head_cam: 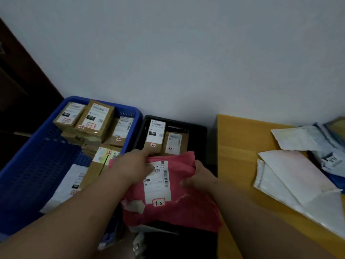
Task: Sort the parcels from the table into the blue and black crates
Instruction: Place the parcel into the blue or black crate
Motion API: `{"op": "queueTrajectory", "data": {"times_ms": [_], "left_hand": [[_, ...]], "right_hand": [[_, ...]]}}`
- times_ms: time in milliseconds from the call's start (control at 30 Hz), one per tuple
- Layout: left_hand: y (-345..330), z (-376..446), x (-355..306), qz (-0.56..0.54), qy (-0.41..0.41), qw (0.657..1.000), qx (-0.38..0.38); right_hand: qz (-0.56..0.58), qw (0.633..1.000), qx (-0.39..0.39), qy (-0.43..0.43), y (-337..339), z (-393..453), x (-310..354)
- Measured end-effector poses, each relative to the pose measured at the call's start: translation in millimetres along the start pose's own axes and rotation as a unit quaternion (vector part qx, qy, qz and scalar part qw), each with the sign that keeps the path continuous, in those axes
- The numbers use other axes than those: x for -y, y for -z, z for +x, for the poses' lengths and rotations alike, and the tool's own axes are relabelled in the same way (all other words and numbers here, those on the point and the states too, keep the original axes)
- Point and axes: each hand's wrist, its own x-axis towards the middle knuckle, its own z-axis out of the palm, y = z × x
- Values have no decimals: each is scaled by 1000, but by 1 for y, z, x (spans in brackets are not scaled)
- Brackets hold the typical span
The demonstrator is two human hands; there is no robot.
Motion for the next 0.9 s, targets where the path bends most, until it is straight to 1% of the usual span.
{"op": "queueTrajectory", "data": {"times_ms": [67, 167, 267, 400, 533, 667, 733, 900], "left_hand": [[-8, 23, 27, -12, 26, 1000, 4], [-26, 57, 62, -9, 48, 998, 48], [-46, 78, 74, -13, 30, 998, 56], [-79, 96, 74, -10, 1, 998, 70], [-110, 104, 74, 9, -18, 995, 94], [-142, 112, 75, 61, -23, 994, 86], [-157, 117, 78, 76, -18, 991, 111], [-197, 132, 84, 52, 3, 979, 197]], "right_hand": [[39, 999, -13, -17, -9, 17, 5], [68, 996, -26, -43, -20, 41, 6], [91, 991, -43, -85, -32, 61, -2], [91, 986, -53, -133, -53, 90, -20], [76, 982, -33, -171, -71, 118, -34], [67, 976, -2, -207, -90, 153, -55], [61, 973, 6, -222, -98, 165, -65], [86, 967, 21, -239, -112, 194, -87]]}}
